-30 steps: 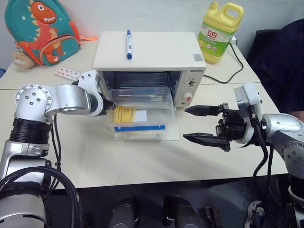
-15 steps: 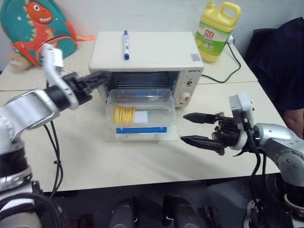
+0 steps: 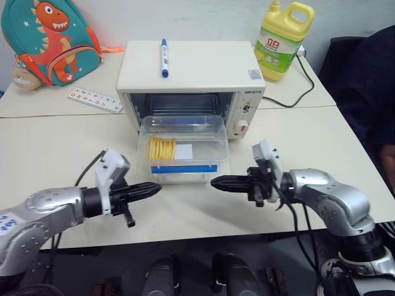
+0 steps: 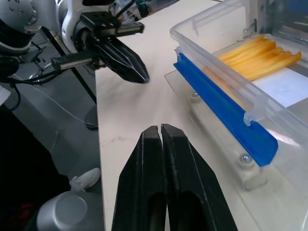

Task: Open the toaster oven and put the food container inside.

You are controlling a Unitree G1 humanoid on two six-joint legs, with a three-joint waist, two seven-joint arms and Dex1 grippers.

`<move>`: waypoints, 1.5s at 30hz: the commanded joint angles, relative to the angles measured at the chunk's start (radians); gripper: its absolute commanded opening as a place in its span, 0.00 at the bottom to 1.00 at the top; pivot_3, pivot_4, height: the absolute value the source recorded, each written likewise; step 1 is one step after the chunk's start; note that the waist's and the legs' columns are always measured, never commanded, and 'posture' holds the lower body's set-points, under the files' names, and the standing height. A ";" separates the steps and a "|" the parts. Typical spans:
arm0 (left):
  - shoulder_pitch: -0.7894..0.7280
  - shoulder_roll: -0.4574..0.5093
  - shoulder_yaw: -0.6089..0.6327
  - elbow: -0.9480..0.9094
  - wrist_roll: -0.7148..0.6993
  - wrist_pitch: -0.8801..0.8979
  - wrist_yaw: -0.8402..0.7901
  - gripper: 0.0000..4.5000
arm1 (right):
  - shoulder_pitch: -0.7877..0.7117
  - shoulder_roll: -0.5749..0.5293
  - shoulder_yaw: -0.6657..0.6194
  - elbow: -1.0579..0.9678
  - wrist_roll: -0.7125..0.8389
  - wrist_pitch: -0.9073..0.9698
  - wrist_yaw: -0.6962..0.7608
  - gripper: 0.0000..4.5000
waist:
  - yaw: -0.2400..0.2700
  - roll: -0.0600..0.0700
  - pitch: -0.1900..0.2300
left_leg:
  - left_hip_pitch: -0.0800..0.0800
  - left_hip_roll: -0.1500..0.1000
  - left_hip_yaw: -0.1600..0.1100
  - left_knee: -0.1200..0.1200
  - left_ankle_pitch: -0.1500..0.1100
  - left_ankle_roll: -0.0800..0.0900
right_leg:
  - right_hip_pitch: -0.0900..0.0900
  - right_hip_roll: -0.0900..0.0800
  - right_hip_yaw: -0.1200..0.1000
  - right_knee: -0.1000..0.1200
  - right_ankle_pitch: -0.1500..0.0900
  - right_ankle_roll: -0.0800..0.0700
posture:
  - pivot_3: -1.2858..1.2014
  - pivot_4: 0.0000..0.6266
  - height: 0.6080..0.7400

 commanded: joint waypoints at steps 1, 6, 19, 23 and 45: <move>-0.068 -0.071 -0.037 0.041 0.088 -0.040 0.065 0.00 | -0.049 0.062 0.015 0.073 -0.116 -0.088 -0.087 0.01 | -0.001 0.000 0.000 | 0.000 0.000 0.000 0.000 0.001 0.001 | 0.000 0.000 0.000 0.000 0.000 0.000 | 0.52 0.24 1.00; -0.221 -0.219 -0.049 0.164 0.209 -0.083 0.188 0.00 | -0.174 0.219 -0.030 0.269 -0.211 -0.202 -0.227 0.01 | -0.003 0.000 0.000 | -0.001 0.000 0.001 0.004 0.004 0.006 | -0.001 0.001 0.000 0.005 0.000 0.000 | 0.52 0.24 1.00; -0.407 -0.442 -0.036 0.289 0.321 -0.154 0.235 0.00 | -0.296 0.324 -0.110 0.440 -0.210 -0.265 -0.220 0.01 | -0.002 0.000 0.000 | -0.002 -0.001 0.002 0.005 0.007 0.010 | 0.001 0.003 0.000 0.007 0.002 0.004 | 0.52 0.24 1.00; -0.323 -0.302 0.034 0.156 0.225 -0.079 0.089 0.00 | -0.164 0.190 -0.130 0.226 -0.113 -0.124 -0.114 0.01 | -0.004 0.000 0.000 | -0.002 0.000 0.001 0.003 0.007 0.009 | 0.001 0.002 0.000 0.006 0.002 0.004 | 0.52 0.24 1.00; 0.140 0.239 0.639 -0.020 0.058 0.023 -0.418 0.99 | 0.272 0.118 -0.137 0.019 -0.093 -0.016 -0.248 0.00 | -0.026 0.002 0.001 | 0.001 0.001 0.000 -0.001 0.001 -0.002 | 0.000 0.001 0.000 0.003 -0.001 -0.002 | 0.52 0.24 1.00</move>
